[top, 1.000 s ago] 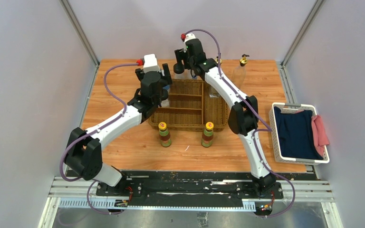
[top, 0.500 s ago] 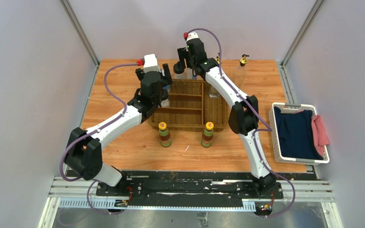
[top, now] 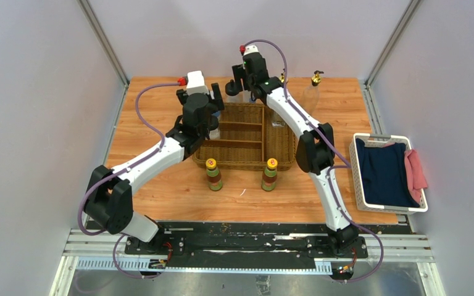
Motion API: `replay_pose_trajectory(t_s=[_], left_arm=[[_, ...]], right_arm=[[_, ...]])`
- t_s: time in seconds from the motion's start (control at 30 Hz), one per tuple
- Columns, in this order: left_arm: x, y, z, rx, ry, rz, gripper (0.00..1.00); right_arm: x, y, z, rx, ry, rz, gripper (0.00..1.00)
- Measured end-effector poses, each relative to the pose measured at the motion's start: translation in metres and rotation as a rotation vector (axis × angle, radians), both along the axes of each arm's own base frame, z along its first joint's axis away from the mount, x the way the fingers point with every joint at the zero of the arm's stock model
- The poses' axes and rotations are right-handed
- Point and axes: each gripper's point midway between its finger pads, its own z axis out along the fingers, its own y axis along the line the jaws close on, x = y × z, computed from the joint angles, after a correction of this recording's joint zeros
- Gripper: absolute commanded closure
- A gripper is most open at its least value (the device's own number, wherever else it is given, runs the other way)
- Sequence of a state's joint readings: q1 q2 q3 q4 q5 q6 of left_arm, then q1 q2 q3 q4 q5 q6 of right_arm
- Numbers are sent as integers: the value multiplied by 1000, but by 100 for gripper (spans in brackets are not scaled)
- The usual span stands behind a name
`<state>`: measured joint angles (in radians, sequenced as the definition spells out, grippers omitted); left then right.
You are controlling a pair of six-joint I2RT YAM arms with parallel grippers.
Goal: Organize the condiment bottles
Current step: Pick up the bottle from the center of the board.
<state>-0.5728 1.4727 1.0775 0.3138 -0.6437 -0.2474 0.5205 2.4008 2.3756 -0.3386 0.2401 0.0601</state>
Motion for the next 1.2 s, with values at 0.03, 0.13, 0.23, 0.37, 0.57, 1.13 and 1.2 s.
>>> replay_pose_trajectory(t_s=[0.03,0.13,0.23,0.37,0.57,1.13,1.2], left_arm=[[0,0,-1,0,0,-1,16],[-1,0,-4,1,4,-4,16],[-1,-1,-5,-1,5,-5,17],[-1,-1,-4,-8,-1,-7,17],[-1,-1,-5,-15,-4,-8,17],[-1,-2,-5,-19,-5,-11,17],[-1,-2,-5,-19,-5,-11,17]], right_arm=[[0,0,-2,-1,3,0,22],[0,0,-6,-4,10,-1,23],[1,0,-10,-5,16,-2,24],[1,0,-16,-4,25,-6,24],[4,-2,-27,-3,42,-15,31],[8,-4,-35,12,49,-24,68],[9,-4,-35,14,44,-24,70]])
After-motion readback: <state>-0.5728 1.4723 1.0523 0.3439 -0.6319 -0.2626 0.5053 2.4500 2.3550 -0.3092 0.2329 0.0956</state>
